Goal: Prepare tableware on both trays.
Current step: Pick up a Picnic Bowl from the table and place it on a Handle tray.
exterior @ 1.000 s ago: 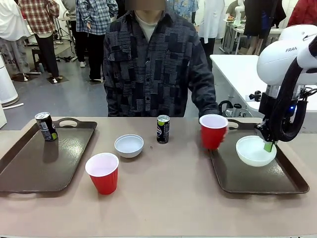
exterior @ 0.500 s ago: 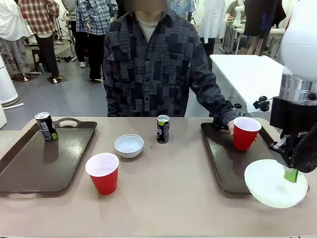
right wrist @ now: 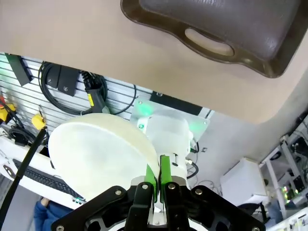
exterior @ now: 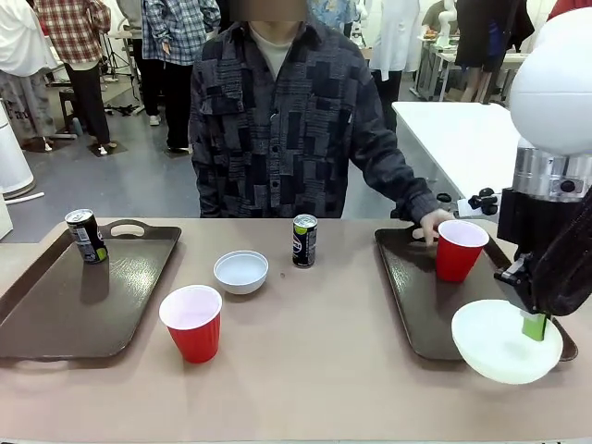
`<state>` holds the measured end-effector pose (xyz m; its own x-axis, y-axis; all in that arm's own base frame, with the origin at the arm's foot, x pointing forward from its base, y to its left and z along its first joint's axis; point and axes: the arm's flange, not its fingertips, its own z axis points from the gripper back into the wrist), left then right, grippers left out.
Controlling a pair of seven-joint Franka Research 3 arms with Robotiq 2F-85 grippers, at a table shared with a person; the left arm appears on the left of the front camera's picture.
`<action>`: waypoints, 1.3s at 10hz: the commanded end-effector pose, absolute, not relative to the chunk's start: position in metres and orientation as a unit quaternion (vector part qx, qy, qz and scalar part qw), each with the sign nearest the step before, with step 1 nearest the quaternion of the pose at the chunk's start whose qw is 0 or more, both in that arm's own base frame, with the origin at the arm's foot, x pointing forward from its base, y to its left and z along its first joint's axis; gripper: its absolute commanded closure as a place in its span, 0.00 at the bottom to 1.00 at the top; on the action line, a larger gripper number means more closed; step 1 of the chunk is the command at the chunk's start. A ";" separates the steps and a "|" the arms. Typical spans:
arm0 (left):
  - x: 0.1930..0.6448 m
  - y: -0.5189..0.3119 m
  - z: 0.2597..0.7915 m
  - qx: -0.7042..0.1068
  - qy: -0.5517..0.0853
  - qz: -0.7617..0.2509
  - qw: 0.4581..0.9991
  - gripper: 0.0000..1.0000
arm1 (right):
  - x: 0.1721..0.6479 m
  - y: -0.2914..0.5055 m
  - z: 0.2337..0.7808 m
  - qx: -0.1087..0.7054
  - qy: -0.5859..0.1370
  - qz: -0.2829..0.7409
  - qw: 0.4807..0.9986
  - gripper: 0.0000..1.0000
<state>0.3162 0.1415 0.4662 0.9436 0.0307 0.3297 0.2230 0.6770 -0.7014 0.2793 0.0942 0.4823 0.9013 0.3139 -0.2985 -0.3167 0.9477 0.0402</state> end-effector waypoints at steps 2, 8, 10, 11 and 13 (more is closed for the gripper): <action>0.316 0.143 0.467 -0.407 -0.165 -0.056 0.897 0.00 | 0.318 0.067 0.487 0.023 0.091 0.154 0.984 0.96; 0.316 0.143 0.467 -0.407 -0.165 -0.056 0.897 0.00 | 0.404 0.006 0.442 0.053 0.040 0.095 0.993 0.96; 0.316 0.143 0.467 -0.407 -0.165 -0.056 0.897 0.00 | 0.425 -0.004 0.414 0.062 0.051 0.084 0.993 0.96; 0.316 0.143 0.467 -0.407 -0.165 -0.056 0.897 0.00 | 0.433 -0.006 0.400 0.064 0.063 0.081 0.993 0.96; 0.316 0.143 0.467 -0.407 -0.165 -0.056 0.897 0.00 | 0.444 -0.005 0.379 0.067 0.074 0.078 0.992 0.96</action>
